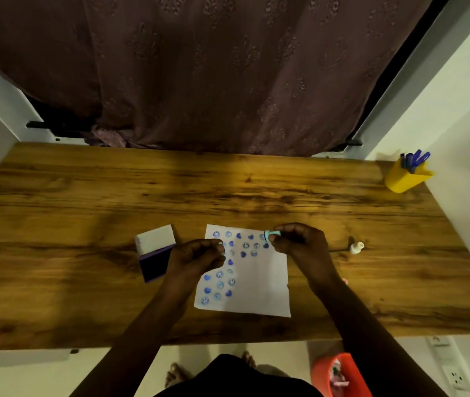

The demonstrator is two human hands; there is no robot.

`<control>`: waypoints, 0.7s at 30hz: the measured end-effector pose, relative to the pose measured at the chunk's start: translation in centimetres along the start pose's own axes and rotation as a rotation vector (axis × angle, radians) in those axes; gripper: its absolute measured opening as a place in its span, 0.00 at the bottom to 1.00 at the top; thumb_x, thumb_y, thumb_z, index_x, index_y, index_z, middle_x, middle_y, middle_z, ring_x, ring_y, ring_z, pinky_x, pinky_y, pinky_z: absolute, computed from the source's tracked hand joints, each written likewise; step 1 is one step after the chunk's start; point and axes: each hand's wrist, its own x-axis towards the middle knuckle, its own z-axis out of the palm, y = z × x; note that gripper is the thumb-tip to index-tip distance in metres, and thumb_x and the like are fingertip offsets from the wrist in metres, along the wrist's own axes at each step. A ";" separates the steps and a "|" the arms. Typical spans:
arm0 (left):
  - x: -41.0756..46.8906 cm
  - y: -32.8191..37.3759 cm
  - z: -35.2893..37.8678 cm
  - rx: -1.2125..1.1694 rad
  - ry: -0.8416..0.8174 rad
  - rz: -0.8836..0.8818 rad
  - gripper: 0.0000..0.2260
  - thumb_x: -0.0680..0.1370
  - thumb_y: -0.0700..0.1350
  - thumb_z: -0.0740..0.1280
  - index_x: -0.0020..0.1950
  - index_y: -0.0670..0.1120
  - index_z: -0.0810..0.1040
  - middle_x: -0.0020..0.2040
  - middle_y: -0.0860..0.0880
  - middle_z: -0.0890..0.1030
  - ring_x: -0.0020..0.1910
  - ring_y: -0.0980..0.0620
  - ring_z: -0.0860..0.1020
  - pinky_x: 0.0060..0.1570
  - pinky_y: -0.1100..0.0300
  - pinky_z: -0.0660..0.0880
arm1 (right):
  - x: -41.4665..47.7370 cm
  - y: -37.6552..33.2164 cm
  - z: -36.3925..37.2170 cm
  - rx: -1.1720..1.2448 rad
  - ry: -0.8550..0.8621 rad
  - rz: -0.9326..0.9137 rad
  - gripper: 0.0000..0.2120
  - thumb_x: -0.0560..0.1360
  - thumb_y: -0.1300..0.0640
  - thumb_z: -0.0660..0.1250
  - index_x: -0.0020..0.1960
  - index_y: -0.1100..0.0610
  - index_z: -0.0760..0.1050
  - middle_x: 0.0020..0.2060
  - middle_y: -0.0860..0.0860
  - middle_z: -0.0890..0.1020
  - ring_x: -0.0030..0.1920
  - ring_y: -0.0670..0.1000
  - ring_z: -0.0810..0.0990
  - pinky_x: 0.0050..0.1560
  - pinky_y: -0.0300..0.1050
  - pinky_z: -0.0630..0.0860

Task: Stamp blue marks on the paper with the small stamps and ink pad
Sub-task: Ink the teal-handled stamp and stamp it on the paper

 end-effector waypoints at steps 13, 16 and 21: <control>-1.2 0.9 4.5 0.032 -0.222 -0.017 0.18 0.74 0.51 0.74 0.61 0.44 0.85 0.53 0.44 0.89 0.52 0.43 0.88 0.55 0.48 0.85 | -4.4 -0.2 -0.5 0.066 -0.146 -0.198 0.13 0.72 0.63 0.79 0.55 0.58 0.85 0.50 0.49 0.89 0.53 0.46 0.87 0.53 0.40 0.84; -1.4 1.0 5.2 0.035 -0.225 -0.025 0.18 0.74 0.51 0.75 0.61 0.44 0.85 0.54 0.45 0.89 0.51 0.44 0.88 0.54 0.49 0.85 | -4.5 -0.1 -0.9 0.082 -0.135 -0.218 0.13 0.72 0.65 0.78 0.56 0.60 0.85 0.50 0.50 0.89 0.53 0.46 0.87 0.53 0.40 0.84; -1.4 0.9 5.8 0.034 -0.264 -0.002 0.13 0.73 0.53 0.76 0.55 0.51 0.89 0.51 0.45 0.90 0.49 0.44 0.89 0.47 0.57 0.85 | -4.5 0.3 -1.7 0.060 -0.146 -0.245 0.13 0.73 0.65 0.78 0.57 0.60 0.85 0.53 0.51 0.88 0.55 0.48 0.87 0.57 0.47 0.84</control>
